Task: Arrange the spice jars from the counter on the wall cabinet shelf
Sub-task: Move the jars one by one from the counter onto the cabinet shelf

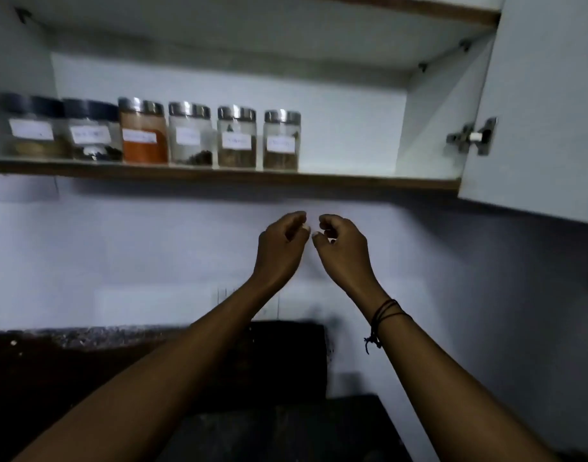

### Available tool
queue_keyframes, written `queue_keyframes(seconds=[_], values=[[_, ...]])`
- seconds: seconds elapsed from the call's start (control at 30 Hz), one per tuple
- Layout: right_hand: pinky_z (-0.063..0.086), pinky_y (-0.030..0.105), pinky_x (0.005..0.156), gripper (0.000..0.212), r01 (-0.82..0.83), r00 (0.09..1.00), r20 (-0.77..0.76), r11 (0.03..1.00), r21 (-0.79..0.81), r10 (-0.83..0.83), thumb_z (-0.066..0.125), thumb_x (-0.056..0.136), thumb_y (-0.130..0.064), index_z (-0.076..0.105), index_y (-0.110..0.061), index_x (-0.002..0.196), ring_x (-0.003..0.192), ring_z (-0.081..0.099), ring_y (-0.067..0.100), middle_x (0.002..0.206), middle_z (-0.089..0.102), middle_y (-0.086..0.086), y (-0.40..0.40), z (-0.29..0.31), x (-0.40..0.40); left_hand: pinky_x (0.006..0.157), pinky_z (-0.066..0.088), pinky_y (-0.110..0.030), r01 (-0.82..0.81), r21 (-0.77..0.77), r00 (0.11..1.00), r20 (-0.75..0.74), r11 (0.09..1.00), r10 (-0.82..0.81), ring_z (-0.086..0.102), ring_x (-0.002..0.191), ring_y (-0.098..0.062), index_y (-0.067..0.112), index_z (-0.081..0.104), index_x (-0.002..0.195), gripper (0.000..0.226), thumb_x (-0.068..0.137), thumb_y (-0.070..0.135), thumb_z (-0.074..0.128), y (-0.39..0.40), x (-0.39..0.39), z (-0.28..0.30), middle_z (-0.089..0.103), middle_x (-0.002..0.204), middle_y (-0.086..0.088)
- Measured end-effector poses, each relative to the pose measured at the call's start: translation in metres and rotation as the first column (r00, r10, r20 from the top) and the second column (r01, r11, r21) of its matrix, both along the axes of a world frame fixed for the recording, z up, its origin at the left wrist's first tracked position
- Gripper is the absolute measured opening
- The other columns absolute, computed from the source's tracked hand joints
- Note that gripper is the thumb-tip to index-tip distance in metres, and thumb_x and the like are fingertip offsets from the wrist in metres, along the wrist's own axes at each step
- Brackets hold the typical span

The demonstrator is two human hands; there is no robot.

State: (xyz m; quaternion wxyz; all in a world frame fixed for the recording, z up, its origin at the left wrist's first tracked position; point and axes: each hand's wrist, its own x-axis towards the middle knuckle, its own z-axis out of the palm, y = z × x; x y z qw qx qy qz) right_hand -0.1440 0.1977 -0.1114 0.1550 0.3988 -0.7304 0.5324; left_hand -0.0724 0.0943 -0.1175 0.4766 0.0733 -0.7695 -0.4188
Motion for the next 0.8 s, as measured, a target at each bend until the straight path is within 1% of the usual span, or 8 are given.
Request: queue_keyframes(seconds=[0.13, 0.3, 0.43, 0.5, 0.57, 0.63, 0.7, 0.8], values=[[0.038, 0.017, 0.087, 0.035, 0.010, 0.989, 0.145, 0.996, 0.085, -0.022, 0.056, 0.094, -0.016, 0.061, -0.013, 0.128, 0.111, 0.060, 0.018, 0.127, 0.061, 0.005, 0.027, -0.071, 0.013, 0.095, 0.045, -0.022, 0.061, 0.103, 0.985, 0.155, 0.993, -0.077, 0.063, 0.113, -0.011, 0.016, 0.067, 0.125, 0.030, 0.103, 0.021, 0.048, 0.031, 0.003, -0.078, 0.069, 0.125, 0.001], [0.044, 0.023, 0.087, 0.028, 0.053, 0.962, 0.249, 0.972, 0.230, -0.111, 0.054, 0.093, -0.012, 0.066, -0.010, 0.118, 0.106, 0.061, 0.020, 0.119, 0.065, 0.007, 0.074, -0.182, 0.040, 0.088, 0.048, -0.024, 0.167, 0.212, 0.916, 0.328, 0.963, -0.231, 0.067, 0.101, -0.011, 0.010, 0.073, 0.112, 0.031, 0.103, 0.015, 0.043, 0.076, 0.025, -0.189, 0.074, 0.111, -0.005], [0.042, 0.020, 0.068, 0.015, 0.076, 0.946, 0.283, 0.960, 0.270, -0.155, 0.053, 0.093, -0.016, 0.067, -0.017, 0.095, 0.080, 0.058, 0.008, 0.090, 0.062, -0.002, 0.114, -0.275, 0.067, 0.076, 0.046, -0.029, 0.248, 0.150, 0.814, 0.503, 0.957, -0.289, 0.065, 0.085, -0.018, 0.008, 0.070, 0.089, 0.032, 0.105, 0.016, 0.043, 0.108, 0.047, -0.269, 0.071, 0.092, -0.006], [0.045, 0.018, 0.070, 0.015, 0.057, 0.922, 0.344, 0.941, 0.334, -0.178, 0.052, 0.093, -0.014, 0.066, -0.014, 0.098, 0.084, 0.063, 0.011, 0.092, 0.066, 0.000, 0.128, -0.317, 0.081, 0.072, 0.042, -0.027, 0.318, 0.083, 0.757, 0.577, 0.945, -0.305, 0.061, 0.078, -0.016, 0.013, 0.066, 0.084, 0.030, 0.104, 0.012, 0.044, 0.118, 0.061, -0.300, 0.067, 0.086, -0.002], [0.050, 0.029, 0.082, 0.022, -0.006, 0.891, 0.411, 0.903, 0.430, -0.190, 0.053, 0.090, -0.013, 0.063, -0.013, 0.110, 0.096, 0.064, 0.021, 0.103, 0.066, 0.006, 0.140, -0.360, 0.096, 0.075, 0.047, -0.029, 0.367, 0.079, 0.676, 0.662, 0.927, -0.324, 0.064, 0.083, -0.020, 0.004, 0.069, 0.094, 0.026, 0.103, 0.009, 0.045, 0.127, 0.072, -0.333, 0.070, 0.092, -0.009], [0.049, 0.043, 0.091, 0.036, -0.011, 0.904, 0.361, 0.831, 0.556, -0.229, 0.057, 0.085, -0.022, 0.060, -0.016, 0.120, 0.105, 0.060, 0.031, 0.112, 0.062, 0.012, 0.148, -0.391, 0.109, 0.083, 0.051, -0.036, 0.371, 0.084, 0.630, 0.709, 0.925, -0.317, 0.066, 0.093, -0.026, 0.000, 0.067, 0.105, 0.022, 0.101, 0.008, 0.048, 0.127, 0.082, -0.361, 0.070, 0.103, -0.017], [0.045, 0.046, 0.097, 0.054, 0.036, 0.927, 0.260, 0.754, 0.656, -0.270, 0.059, 0.079, -0.035, 0.053, -0.021, 0.131, 0.112, 0.054, 0.035, 0.120, 0.055, 0.013, 0.156, -0.416, 0.124, 0.090, 0.050, -0.042, 0.330, 0.121, 0.582, 0.755, 0.936, -0.303, 0.063, 0.102, -0.028, 0.000, 0.063, 0.114, 0.023, 0.102, 0.013, 0.048, 0.126, 0.089, -0.387, 0.067, 0.112, -0.018], [0.042, 0.044, 0.099, 0.076, 0.081, 0.941, 0.172, 0.687, 0.723, -0.292, 0.058, 0.080, -0.047, 0.035, -0.020, 0.148, 0.118, 0.047, 0.038, 0.132, 0.045, 0.016, 0.164, -0.444, 0.137, 0.097, 0.048, -0.034, 0.255, 0.285, 0.510, 0.773, 0.924, -0.379, 0.060, 0.111, -0.019, 0.013, 0.055, 0.132, 0.033, 0.106, 0.029, 0.041, 0.126, 0.098, -0.409, 0.062, 0.128, -0.007]])
